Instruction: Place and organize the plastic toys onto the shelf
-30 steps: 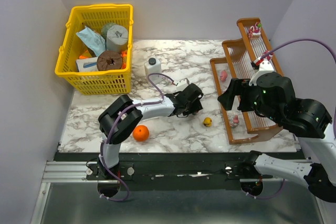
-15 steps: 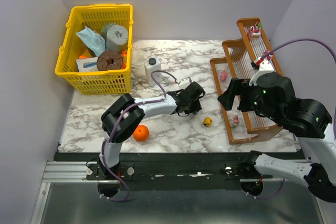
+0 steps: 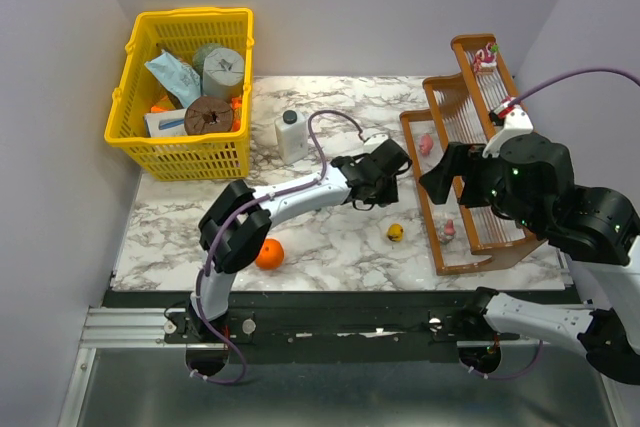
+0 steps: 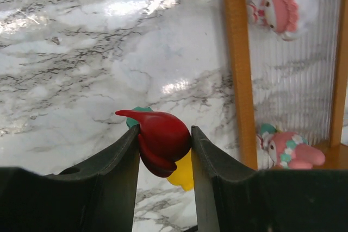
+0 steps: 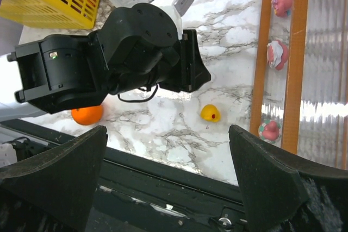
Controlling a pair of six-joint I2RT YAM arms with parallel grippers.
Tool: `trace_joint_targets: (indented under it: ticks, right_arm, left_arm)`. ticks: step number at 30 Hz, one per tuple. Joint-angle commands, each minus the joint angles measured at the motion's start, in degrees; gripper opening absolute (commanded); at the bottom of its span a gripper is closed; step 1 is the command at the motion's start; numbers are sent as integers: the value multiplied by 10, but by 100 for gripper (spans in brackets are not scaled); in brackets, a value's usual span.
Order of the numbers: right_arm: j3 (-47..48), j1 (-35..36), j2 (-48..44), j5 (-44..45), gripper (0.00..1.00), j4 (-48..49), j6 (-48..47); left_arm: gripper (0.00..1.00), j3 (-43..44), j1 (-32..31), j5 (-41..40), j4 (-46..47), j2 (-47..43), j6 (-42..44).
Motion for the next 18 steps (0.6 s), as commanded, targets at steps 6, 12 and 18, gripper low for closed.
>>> trace_joint_targets:
  ticks: [6,12,18]
  right_arm:
    - [91,-2,3,48,100,-34,-37]
    - [93,-3,-29,45,100,-4,-58]
    - [81,-3,-54,23,100,10,-68]
  left_arm:
    - [26,90,-48,80,-69,-22,25]
    - [27,180,-81,105,-85,-8,3]
    - [27,281,-108,108,-84,33,-18]
